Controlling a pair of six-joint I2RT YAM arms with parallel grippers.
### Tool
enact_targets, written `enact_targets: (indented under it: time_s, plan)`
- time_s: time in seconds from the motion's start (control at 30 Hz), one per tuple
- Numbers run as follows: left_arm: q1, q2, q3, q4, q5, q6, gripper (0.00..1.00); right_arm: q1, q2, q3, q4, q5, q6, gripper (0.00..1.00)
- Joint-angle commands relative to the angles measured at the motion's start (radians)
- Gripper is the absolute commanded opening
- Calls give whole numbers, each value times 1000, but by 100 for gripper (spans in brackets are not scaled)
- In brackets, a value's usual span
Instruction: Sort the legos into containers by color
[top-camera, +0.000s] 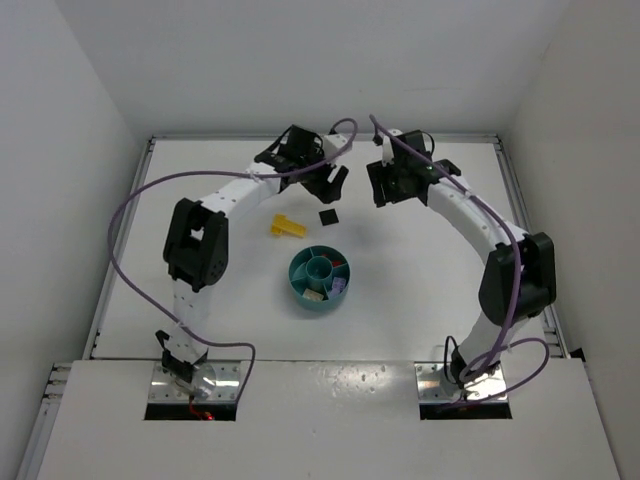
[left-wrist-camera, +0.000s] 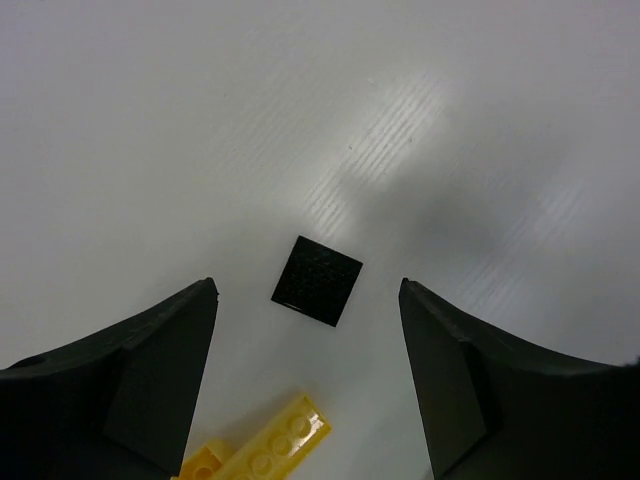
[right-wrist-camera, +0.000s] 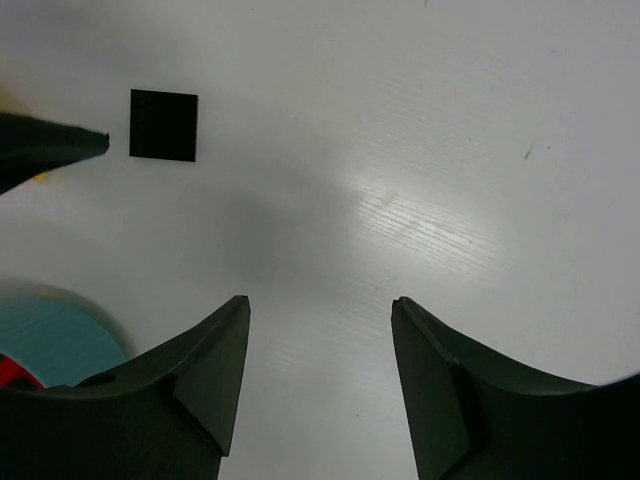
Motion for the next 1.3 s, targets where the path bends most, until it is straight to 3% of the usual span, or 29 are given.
enact_targets:
  time_s: [0.0, 0.17, 0.37, 0.77, 0.97, 1.27]
  plan:
    - [-11, 43, 117, -179, 27, 251, 79, -48, 35, 83, -55, -117, 27, 59]
    - [-11, 233, 379, -485, 40, 509, 79, -81, 56, 104, -65, -220, 4, 60]
    - [-11, 284, 412, -601, 101, 652, 79, -104, 66, 104, -65, -283, 4, 60]
    - [-11, 337, 426, -566, 135, 622, 79, -141, 66, 104, -65, -312, 4, 63]
    - [-21, 338, 399, -466, 82, 554, 77, -150, 75, 104, -56, -322, 4, 64]
    - [-60, 367, 390, -443, 60, 554, 76, -160, 75, 104, -56, -331, 4, 65]
